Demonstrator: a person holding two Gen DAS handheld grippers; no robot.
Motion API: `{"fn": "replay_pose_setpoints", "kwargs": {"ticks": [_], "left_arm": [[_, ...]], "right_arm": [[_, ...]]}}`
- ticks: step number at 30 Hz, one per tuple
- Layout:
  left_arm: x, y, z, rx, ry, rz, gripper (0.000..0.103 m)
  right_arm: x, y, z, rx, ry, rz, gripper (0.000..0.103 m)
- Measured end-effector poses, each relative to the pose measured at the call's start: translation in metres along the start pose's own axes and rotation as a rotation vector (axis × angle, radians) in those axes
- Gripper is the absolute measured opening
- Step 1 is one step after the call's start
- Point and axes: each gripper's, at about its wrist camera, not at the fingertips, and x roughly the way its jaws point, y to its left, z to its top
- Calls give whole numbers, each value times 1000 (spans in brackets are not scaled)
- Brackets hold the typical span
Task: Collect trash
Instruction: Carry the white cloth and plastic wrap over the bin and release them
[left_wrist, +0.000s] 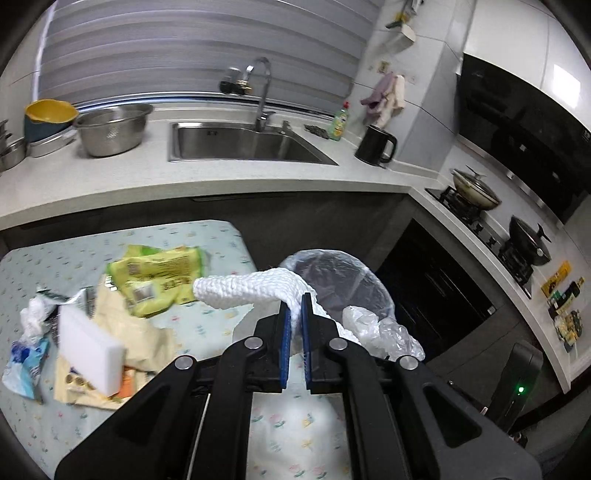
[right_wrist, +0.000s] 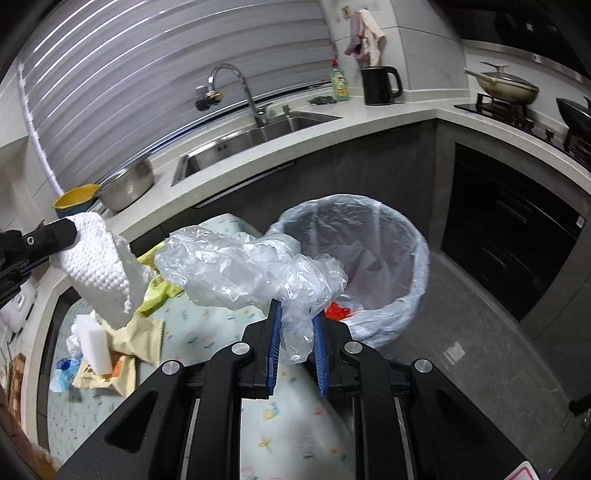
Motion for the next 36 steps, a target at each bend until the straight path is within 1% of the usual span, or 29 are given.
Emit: {"fn": "replay_pose_setpoints", "kwargs": {"ticks": [5, 11, 17, 19, 21, 23, 25, 30, 32, 35, 36], "left_arm": [[38, -21, 8, 13, 59, -97, 5], [90, -39, 16, 22, 140, -171, 5], [135, -48, 16, 3, 220, -224, 6], [148, -49, 15, -4, 234, -221, 7], [158, -49, 15, -3, 251, -216, 20], [166, -45, 15, -21, 257, -209, 46], [170, -38, 14, -50, 267, -230, 60], [176, -22, 15, -79, 274, -228, 61], [179, -19, 16, -85, 288, -247, 61], [185, -24, 19, -50, 308, -269, 61], [189, -28, 20, -39, 325, -288, 61]], "right_arm": [[5, -28, 6, 52, -10, -45, 15], [12, -51, 7, 96, -13, -90, 15], [23, -62, 7, 121, -5, -114, 15], [28, -64, 9, 124, 0, -115, 15], [34, -65, 10, 121, 5, -118, 15], [38, -64, 13, 116, 7, -117, 15], [43, -64, 15, 109, 9, -117, 16], [61, -62, 22, 116, 25, -97, 16], [65, -60, 25, 111, 26, -96, 16], [68, -58, 29, 101, 18, -103, 16], [69, -59, 29, 102, 17, -105, 16]]}}
